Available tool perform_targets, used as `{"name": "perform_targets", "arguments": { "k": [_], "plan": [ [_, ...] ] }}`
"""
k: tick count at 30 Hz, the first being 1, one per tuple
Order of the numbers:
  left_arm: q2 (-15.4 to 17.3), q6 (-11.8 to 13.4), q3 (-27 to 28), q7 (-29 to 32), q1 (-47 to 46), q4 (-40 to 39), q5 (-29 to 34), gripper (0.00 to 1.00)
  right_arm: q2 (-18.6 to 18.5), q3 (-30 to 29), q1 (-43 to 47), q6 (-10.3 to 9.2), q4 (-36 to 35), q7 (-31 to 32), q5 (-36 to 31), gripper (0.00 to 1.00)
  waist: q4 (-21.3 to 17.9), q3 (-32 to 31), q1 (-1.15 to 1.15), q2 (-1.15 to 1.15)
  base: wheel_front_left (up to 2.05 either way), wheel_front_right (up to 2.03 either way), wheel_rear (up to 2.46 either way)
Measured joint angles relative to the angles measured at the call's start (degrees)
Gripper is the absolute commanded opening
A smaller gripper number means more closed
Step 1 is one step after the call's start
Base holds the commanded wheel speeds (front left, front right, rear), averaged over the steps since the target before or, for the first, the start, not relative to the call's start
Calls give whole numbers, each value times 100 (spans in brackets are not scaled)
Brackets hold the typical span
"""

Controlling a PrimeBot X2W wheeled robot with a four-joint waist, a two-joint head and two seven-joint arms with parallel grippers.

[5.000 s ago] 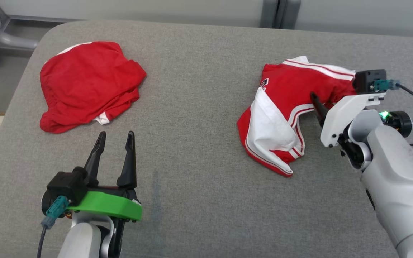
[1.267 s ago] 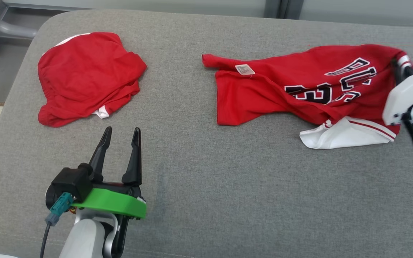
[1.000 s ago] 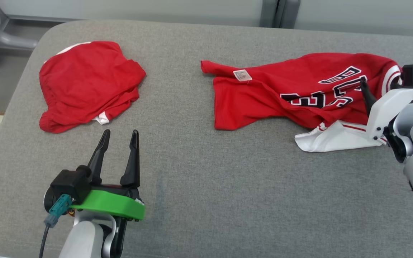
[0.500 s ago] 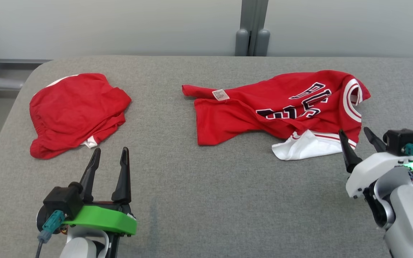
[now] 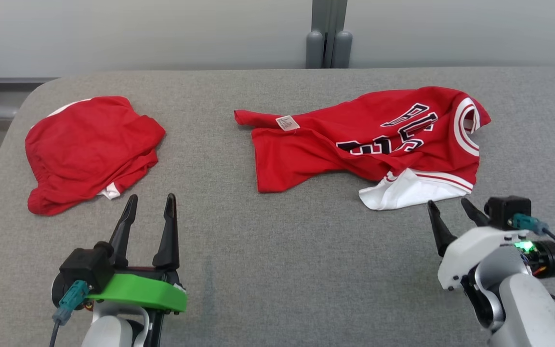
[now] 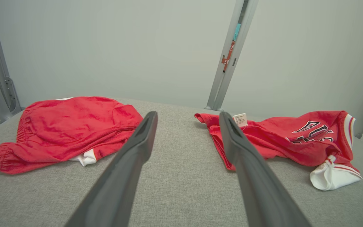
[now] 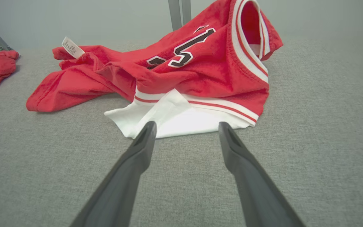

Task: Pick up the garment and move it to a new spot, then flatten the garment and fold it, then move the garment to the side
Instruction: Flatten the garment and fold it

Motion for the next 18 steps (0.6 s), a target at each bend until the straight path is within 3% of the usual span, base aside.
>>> {"name": "perform_targets", "arguments": {
  "k": [9, 18],
  "plan": [
    [-16, -1, -104, 0, -243, -22, -8, 100, 141, -80, -1239, 0, 1085, 837, -274, 100, 201, 336, 0, 0, 0, 0, 0],
    [-21, -1, -155, 0, -368, -8, -15, 100, 243, -391, -2045, 0, 2146, 907, -815, 100, 517, 613, 0, 0, 0, 0, 0]
  ]
}}
